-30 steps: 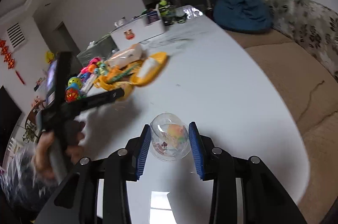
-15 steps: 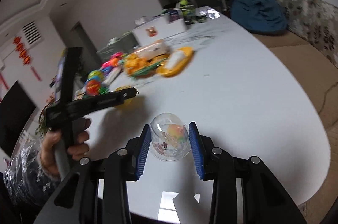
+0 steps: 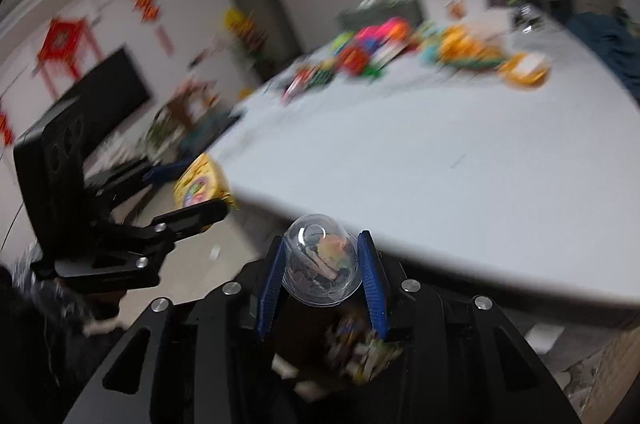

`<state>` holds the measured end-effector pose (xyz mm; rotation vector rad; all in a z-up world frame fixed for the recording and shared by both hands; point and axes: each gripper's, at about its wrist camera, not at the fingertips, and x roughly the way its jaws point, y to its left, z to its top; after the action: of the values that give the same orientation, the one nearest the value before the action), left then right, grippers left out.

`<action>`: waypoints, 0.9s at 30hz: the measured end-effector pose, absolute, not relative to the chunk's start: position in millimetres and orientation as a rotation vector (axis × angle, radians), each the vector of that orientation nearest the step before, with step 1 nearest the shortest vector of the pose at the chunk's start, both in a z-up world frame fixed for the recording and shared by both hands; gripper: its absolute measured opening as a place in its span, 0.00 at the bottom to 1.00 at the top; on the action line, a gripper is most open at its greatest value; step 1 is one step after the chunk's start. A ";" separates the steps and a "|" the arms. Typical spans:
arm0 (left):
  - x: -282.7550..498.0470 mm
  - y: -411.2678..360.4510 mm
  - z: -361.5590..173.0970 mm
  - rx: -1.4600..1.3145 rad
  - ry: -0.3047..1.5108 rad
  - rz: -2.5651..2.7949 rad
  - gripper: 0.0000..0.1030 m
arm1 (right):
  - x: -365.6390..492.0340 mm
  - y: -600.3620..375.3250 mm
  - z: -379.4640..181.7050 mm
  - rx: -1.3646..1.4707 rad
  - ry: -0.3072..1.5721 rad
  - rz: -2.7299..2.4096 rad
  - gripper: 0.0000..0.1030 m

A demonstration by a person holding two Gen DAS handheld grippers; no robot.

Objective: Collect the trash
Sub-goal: 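Lower both held items into the cardboard box and open both tools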

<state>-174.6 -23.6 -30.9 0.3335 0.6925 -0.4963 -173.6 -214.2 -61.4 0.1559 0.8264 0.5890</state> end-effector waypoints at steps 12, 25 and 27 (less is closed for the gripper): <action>-150.3 14.8 -153.6 0.309 1.003 -0.526 0.67 | -155.5 -170.6 -156.6 0.112 1.151 0.590 0.57; -117.6 6.0 -22.2 0.185 0.665 -0.522 0.79 | -17.8 -300.2 -27.6 0.169 0.787 0.111 0.59; -105.8 -5.0 -14.7 0.184 0.645 -0.515 0.79 | 34.6 -327.6 -33.7 0.178 0.809 0.006 0.59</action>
<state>-105.8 -5.0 -14.7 0.1837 0.6454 -0.5147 34.6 -327.6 -33.7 0.1783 0.8095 0.0061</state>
